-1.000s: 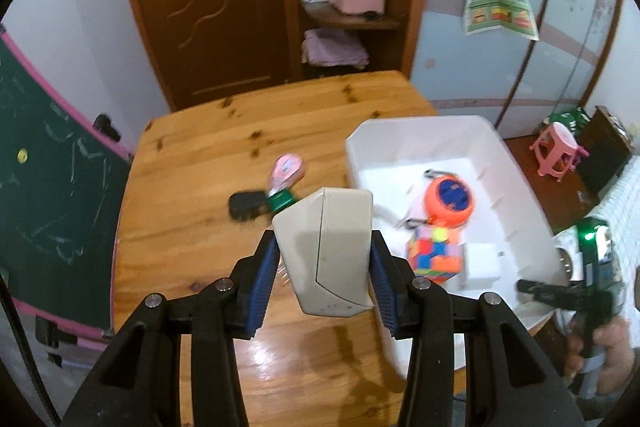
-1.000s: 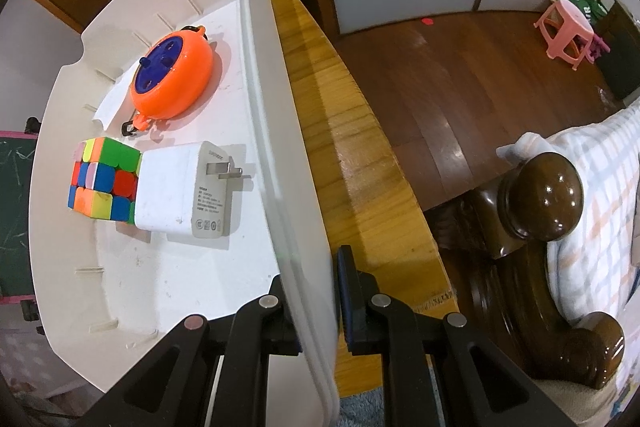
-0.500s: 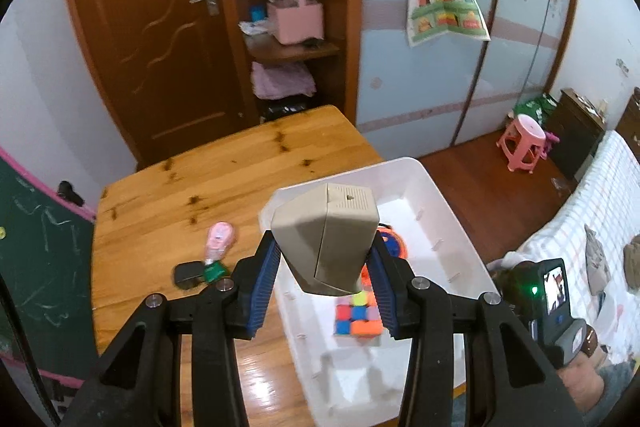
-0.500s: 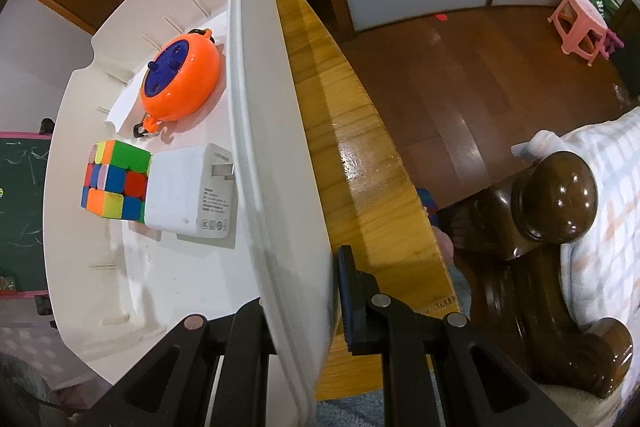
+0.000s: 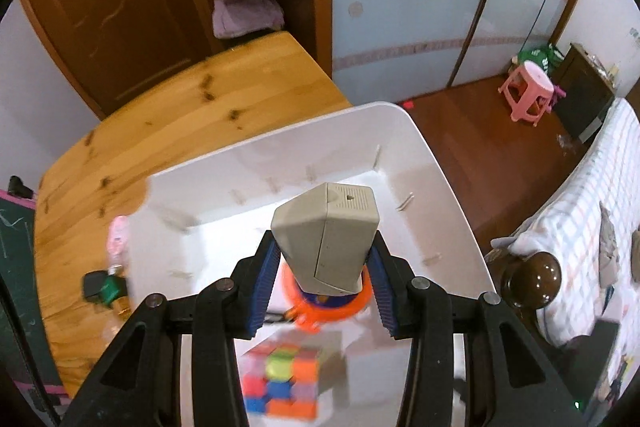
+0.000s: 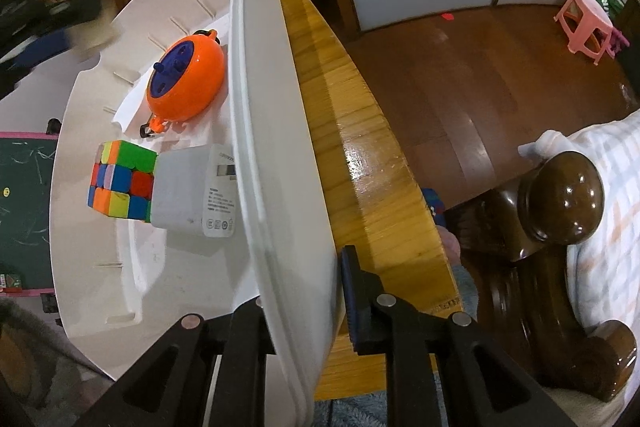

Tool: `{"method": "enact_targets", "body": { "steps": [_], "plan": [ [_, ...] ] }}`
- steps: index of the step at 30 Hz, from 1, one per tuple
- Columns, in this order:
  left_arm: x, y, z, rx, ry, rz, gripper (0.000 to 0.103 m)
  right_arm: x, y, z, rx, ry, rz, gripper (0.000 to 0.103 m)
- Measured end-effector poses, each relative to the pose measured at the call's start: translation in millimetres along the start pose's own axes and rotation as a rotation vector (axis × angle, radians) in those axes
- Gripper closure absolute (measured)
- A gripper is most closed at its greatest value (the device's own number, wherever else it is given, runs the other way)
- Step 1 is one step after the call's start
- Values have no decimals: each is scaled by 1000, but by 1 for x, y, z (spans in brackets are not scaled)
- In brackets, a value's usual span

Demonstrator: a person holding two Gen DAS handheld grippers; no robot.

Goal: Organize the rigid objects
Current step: 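Carry the beige adapter into the tray and open the left tool, then withdraw the left tool and move it to the clear plastic box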

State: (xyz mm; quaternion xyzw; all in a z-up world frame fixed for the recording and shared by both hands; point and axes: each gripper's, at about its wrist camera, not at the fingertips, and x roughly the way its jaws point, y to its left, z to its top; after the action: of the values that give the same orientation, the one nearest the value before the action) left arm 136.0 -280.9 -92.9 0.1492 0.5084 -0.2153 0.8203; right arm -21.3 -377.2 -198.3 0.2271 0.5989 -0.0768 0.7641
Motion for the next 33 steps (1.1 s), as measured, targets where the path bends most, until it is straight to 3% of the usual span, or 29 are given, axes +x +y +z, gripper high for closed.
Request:
{"method": "enact_targets", "body": {
  "steps": [4, 11, 16, 21, 27, 33],
  "plan": [
    [34, -12, 7, -5, 76, -7, 56, 1, 0, 0, -7, 2, -1, 84],
    [61, -14, 10, -61, 136, -15, 55, 0, 2, -1, -14, -1, 9, 82],
    [61, -13, 9, -78, 142, -32, 40, 0, 4, -1, -18, 0, 8, 82],
    [40, -8, 4, -92, 103, -37, 30, 0, 3, -1, -12, -2, 11, 82],
    [-5, 3, -13, -71, 11, -17, 30, -1, 0, 0, -4, -2, 17, 82],
    [-44, 22, -40, -66, -22, -7, 30, -1, 0, 0, -5, -2, 13, 82]
  ]
}}
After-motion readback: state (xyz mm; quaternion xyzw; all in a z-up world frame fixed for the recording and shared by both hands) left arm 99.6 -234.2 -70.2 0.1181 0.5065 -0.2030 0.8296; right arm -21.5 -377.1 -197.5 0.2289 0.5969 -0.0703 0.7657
